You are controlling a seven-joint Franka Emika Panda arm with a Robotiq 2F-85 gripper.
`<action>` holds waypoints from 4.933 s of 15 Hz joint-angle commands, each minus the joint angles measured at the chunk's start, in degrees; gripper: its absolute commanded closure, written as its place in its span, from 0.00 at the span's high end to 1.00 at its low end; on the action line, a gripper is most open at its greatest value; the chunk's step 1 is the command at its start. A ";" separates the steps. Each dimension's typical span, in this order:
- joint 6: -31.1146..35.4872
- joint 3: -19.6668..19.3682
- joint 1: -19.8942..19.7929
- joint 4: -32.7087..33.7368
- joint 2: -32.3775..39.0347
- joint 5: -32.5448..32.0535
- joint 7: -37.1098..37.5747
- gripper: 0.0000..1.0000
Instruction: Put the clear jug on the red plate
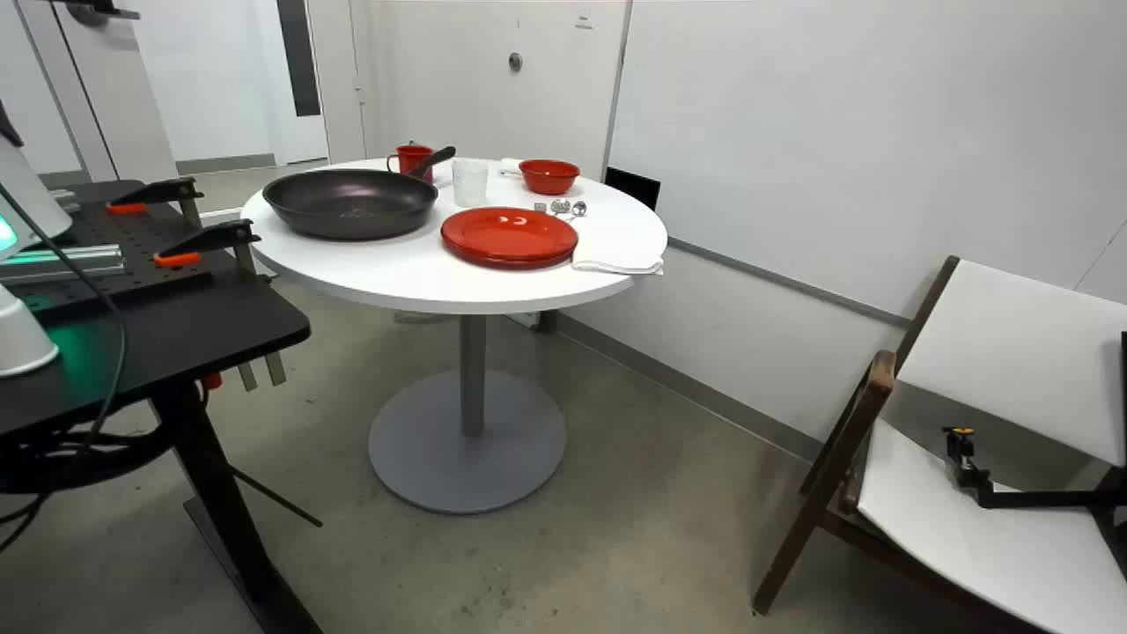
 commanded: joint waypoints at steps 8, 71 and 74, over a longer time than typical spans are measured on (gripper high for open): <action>-0.16 -0.49 0.61 0.12 0.05 -0.27 0.26 1.00; -12.11 -0.77 1.23 -16.82 -15.37 0.08 0.02 1.00; -12.11 -0.77 1.23 -16.82 -15.36 0.08 0.02 1.00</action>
